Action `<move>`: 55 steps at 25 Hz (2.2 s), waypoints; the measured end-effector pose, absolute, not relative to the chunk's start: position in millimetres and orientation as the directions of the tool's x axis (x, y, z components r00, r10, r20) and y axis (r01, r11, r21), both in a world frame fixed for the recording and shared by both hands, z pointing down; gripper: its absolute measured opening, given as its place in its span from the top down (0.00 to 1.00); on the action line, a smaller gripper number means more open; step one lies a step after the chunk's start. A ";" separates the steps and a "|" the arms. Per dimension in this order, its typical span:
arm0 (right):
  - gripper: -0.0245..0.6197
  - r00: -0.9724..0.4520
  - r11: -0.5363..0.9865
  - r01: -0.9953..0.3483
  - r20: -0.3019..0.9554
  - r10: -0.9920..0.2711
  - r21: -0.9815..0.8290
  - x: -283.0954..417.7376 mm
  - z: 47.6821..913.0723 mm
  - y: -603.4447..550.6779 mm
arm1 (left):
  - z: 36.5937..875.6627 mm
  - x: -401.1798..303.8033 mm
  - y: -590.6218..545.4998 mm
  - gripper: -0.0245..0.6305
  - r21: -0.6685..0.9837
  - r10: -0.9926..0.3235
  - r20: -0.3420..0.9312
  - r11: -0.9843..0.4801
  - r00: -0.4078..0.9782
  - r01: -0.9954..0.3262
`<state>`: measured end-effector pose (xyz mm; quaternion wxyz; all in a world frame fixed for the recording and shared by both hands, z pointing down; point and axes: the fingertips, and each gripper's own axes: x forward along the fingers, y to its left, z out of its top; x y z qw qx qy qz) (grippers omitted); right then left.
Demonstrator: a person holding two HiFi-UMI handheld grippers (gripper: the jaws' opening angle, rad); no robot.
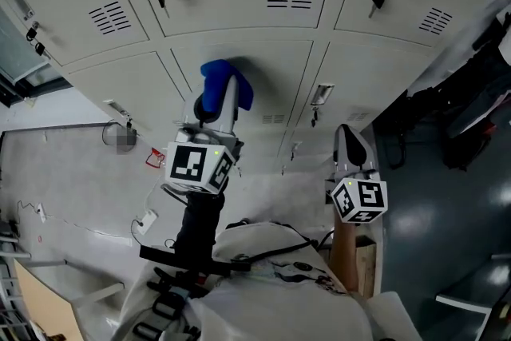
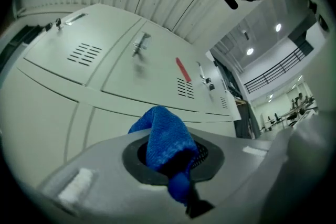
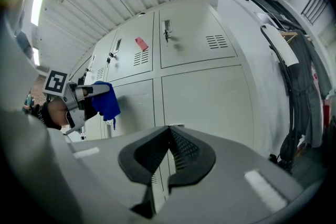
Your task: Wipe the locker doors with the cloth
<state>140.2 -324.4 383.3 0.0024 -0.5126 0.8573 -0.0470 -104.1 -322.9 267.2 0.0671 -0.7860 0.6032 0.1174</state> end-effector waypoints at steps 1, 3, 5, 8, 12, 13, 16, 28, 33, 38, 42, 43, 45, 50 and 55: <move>0.96 -0.467 0.462 -0.883 0.047 -0.883 -0.083 143.6 384.0 -322.4 | 273.1 -84.9 -325.6 0.91 0.043 -0.924 -0.254 -0.305 0.285 -0.951; 0.96 -0.449 0.444 -0.892 0.053 -0.892 -0.081 151.8 384.7 -317.8 | 288.0 -48.9 -333.6 0.91 0.056 -0.906 -0.225 -0.380 0.360 -0.923; 0.96 -0.431 0.426 -0.902 0.056 -0.901 -0.075 160.8 383.8 -312.8 | 304.4 -19.5 -345.4 0.91 0.060 -0.887 -0.201 -0.435 0.416 -0.898; 0.96 -0.407 0.403 -0.913 0.060 -0.912 -0.063 173.3 381.5 -303.5 | 327.2 8.5 -369.1 0.91 0.057 -0.878 -0.150 -0.467 0.455 -0.883; 0.96 -0.382 0.379 -0.924 0.066 -0.922 -0.053 187.5 380.7 -294.2 | 341.4 21.3 -395.7 0.91 0.044 -0.887 -0.114 -0.454 0.447 -0.890; 0.96 -0.377 0.374 -0.926 0.067 -0.924 -0.052 190.6 380.8 -293.9 | 341.2 22.0 -397.6 0.91 0.033 -0.891 -0.117 -0.445 0.439 -0.895; 0.96 -0.372 0.369 -0.928 0.063 -0.926 -0.054 195.1 379.7 -296.2 | 341.5 16.5 -396.4 0.91 0.028 -0.903 -0.124 -0.418 0.412 -0.908; 0.96 -0.465 0.461 -0.885 0.058 -0.884 -0.067 156.9 383.3 -310.1 | 347.2 -118.4 -362.7 0.91 -0.008 -0.970 -0.122 -0.209 0.208 -0.978; 0.96 -0.500 0.495 -0.865 0.060 -0.864 -0.075 140.1 386.0 -313.7 | 354.1 -173.4 -348.3 0.91 -0.002 -0.986 -0.113 -0.123 0.123 -0.992; 0.96 -0.530 0.527 -0.847 0.054 -0.846 -0.067 125.9 382.7 -310.2 | 357.5 -191.1 -343.3 0.91 0.039 -0.991 -0.101 -0.092 0.088 -0.995; 0.96 -0.531 0.528 -0.847 0.063 -0.845 -0.062 124.2 384.7 -304.6 | 349.3 -170.5 -333.8 0.91 0.053 -0.987 -0.129 -0.108 0.100 -0.993; 0.96 -0.528 0.524 -0.849 0.066 -0.847 -0.064 125.8 385.6 -303.6 | 347.6 -157.2 -330.3 0.91 0.053 -0.983 -0.140 -0.124 0.115 -0.991; 0.96 -0.517 0.513 -0.856 0.067 -0.853 -0.065 131.0 386.0 -301.9 | 347.9 -122.5 -326.5 0.91 0.053 -0.974 -0.150 -0.179 0.170 -0.982; 0.96 -0.476 0.474 -0.879 0.079 -0.876 -0.052 152.0 386.8 -294.4 | 369.1 -32.1 -336.3 0.91 0.064 -0.936 -0.115 -0.342 0.334 -0.937; 0.96 -0.425 0.424 -0.905 0.102 -0.899 -0.030 179.9 387.2 -278.7 | 390.5 11.6 -365.6 0.91 0.073 -0.920 -0.077 -0.391 0.385 -0.918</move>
